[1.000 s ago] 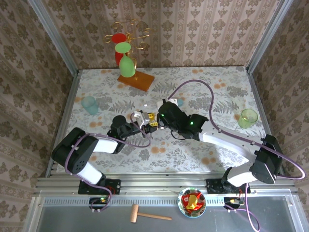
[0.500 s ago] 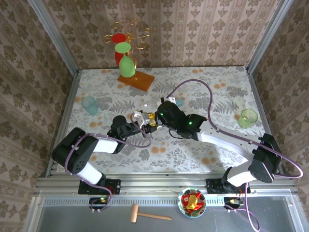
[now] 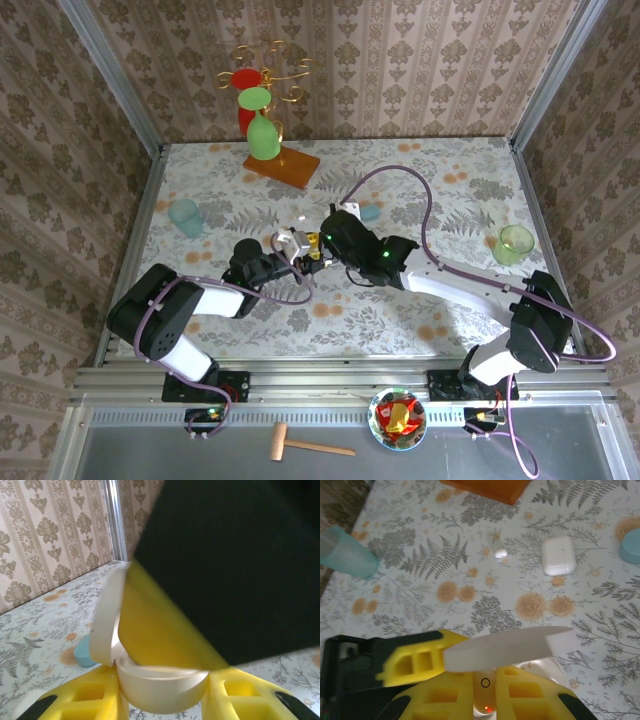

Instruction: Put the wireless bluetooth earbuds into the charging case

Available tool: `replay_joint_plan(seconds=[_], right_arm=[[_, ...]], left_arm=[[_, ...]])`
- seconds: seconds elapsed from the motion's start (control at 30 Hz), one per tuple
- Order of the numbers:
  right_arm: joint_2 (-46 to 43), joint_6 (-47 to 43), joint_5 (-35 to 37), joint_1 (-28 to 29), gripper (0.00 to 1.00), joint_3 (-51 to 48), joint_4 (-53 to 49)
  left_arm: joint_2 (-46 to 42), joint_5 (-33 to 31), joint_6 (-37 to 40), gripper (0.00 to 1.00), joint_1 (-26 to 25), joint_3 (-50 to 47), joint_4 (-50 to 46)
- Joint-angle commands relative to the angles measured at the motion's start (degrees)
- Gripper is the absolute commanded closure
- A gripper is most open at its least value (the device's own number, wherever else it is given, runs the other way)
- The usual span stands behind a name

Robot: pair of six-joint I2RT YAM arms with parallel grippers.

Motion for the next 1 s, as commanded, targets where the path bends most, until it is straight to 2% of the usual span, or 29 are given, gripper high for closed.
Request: replay_joint_plan(seconds=[0.0,0.2,0.3,0.43,0.67,0.8,0.87,0.97], right_arm=[[1.1,-0.2,1.0,0.4,0.87,-0.6,0.4],[-1.3,-1.3,1.9,-0.1,0.84,-2.2,1.0],[-2.5,-1.0,-2.7,-0.6,0.72,-3.4,3.9],[-3.9,-0.7,-7.2,-0.7,0.63,-3.8,6.0],[-12.3,-6.2,-7.6,-0.7,0.47,-7.8,9.2],[-18.0,-10.7,-5.4,-0.9,0.44,-12.2,13.0],[-19.5,-9.9,-4.3,-2.7,0.43,-13.9,13.8],[-18.6,-5.7,-9.2,-8.6,0.42,-16.1,15.9]], left_arm=[[-1.8,-0.1,-0.7,0.75,-0.4,1.1,3.5],[-1.5,-0.5,-1.1,0.75,-0.3,1.2,3.6],[-1.3,-0.7,-1.0,0.75,-0.3,1.4,3.5],[-1.2,-1.0,-1.0,0.75,-0.3,1.5,3.5],[-1.8,-0.6,-0.6,0.75,1.1,0.6,3.7],[-3.6,-0.2,-0.7,0.75,3.6,-0.8,3.6],[-5.5,-0.3,-0.8,0.75,5.0,-1.9,3.6],[-9.1,-1.3,-1.8,0.75,7.2,-4.1,3.6]])
